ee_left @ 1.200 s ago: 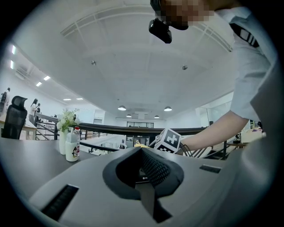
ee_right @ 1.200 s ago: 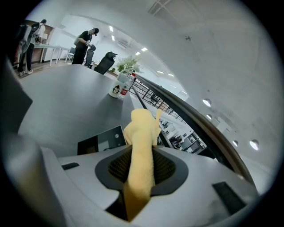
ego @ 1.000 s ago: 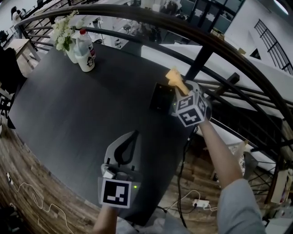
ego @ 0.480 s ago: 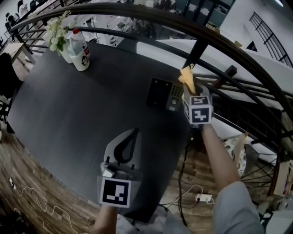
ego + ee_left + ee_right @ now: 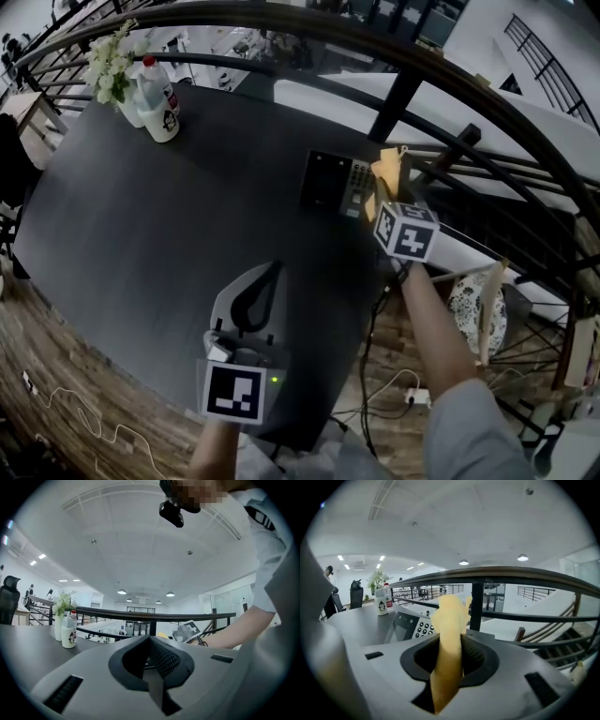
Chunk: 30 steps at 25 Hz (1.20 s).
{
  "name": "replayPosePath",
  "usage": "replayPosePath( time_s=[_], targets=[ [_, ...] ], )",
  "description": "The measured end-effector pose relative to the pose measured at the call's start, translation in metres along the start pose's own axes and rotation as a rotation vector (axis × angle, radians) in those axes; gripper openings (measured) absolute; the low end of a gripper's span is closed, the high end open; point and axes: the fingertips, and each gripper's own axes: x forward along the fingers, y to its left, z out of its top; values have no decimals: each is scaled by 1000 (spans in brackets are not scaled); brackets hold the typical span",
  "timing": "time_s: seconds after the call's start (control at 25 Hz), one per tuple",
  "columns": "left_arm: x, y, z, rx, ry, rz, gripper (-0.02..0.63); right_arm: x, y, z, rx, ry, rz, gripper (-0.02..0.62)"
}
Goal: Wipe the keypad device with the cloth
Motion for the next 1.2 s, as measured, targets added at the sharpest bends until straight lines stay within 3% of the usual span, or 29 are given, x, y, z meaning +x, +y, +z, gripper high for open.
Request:
replayPosePath(
  time_s=[0.48,0.84,1.2],
  targets=[
    [-7,6,-6,10,20,-42,8,-13,6,-58,282,59,-54,104],
    [-17,20,-6,12,23,-54,8,-27,20,-81,408,77,-103,104],
    [-29,35,-3,12,15,-61,8,-35,45,-89,438,90,-99,104]
  ],
)
